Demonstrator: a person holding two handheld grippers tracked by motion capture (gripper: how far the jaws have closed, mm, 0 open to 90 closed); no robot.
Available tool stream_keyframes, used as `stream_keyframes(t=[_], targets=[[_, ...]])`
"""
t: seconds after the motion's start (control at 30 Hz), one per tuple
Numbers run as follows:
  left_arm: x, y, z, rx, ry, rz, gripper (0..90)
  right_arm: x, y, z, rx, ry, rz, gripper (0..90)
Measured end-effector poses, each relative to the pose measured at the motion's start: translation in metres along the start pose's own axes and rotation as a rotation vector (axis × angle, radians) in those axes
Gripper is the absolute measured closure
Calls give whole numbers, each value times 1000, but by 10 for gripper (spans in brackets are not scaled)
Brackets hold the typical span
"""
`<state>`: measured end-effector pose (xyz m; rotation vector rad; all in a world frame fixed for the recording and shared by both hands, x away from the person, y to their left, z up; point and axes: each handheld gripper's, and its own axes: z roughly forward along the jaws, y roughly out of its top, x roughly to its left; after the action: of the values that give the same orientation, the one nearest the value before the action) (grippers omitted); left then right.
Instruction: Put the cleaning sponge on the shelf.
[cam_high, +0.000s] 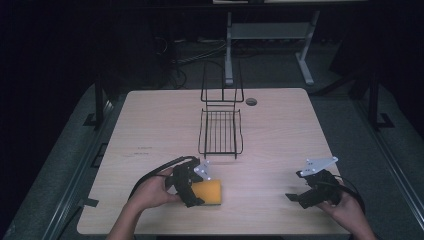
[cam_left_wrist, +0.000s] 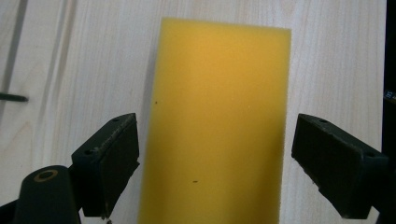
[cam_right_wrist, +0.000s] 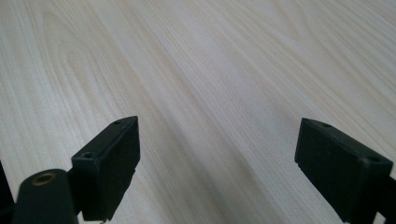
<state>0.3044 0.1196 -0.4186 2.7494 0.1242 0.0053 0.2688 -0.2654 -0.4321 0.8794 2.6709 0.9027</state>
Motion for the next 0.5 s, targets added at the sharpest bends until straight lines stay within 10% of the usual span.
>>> stream_keyframes(t=[0.5], targets=[[2, 1, 10, 11, -17, -6, 143, 0, 0, -1, -2, -3, -6, 137]])
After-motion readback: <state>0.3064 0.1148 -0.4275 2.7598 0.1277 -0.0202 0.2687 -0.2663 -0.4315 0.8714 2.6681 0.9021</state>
